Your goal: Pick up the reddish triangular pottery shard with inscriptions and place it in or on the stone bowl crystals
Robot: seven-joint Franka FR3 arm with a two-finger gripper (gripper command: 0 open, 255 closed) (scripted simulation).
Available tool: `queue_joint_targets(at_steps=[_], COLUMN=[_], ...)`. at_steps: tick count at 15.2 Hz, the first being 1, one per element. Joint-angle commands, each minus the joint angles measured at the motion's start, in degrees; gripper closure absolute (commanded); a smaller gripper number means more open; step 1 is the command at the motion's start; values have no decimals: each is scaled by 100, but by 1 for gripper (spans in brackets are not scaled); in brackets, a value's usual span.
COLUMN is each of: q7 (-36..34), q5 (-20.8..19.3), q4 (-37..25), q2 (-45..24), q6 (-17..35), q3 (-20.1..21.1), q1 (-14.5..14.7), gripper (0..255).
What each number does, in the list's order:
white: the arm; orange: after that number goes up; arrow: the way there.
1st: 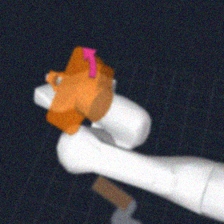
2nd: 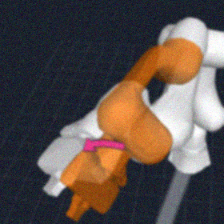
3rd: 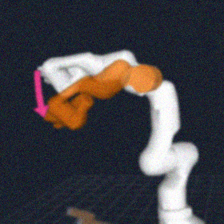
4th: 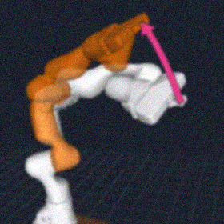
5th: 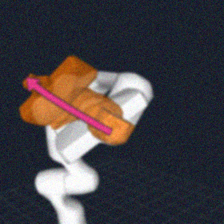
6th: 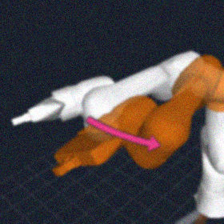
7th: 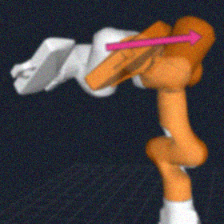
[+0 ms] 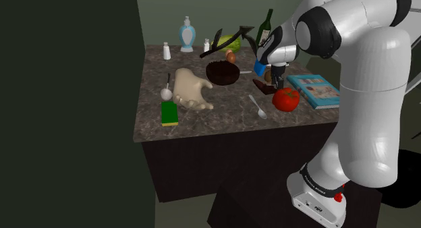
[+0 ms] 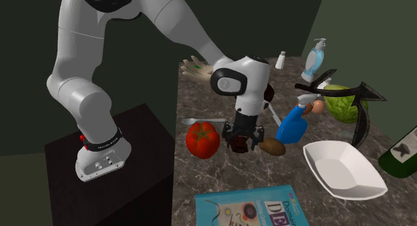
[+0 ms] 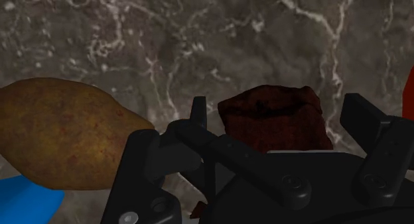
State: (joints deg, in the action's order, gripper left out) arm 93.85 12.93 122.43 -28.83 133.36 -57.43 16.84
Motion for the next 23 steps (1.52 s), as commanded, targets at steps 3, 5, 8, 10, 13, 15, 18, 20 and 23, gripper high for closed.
queue_joint_targets(at_steps=[3,5,8,10,13,15,18,20,23], q7=[8,8,9,9,9,8,-59,-106,-176], q5=[17,17,18,18,18,17,-144,-253,-417], q4=[0,0,-1,-1,-1,0,-30,-56,-105], q2=[-19,-19,-20,-20,-20,-19,149,261,427], q6=[18,18,18,18,18,18,-156,-274,-456], q3=[22,22,23,24,24,22,-166,-291,-476], q1=[-16,-16,-17,-18,-18,-16,139,244,401], gripper=[0,0,255,255,255,255,255,255,255])
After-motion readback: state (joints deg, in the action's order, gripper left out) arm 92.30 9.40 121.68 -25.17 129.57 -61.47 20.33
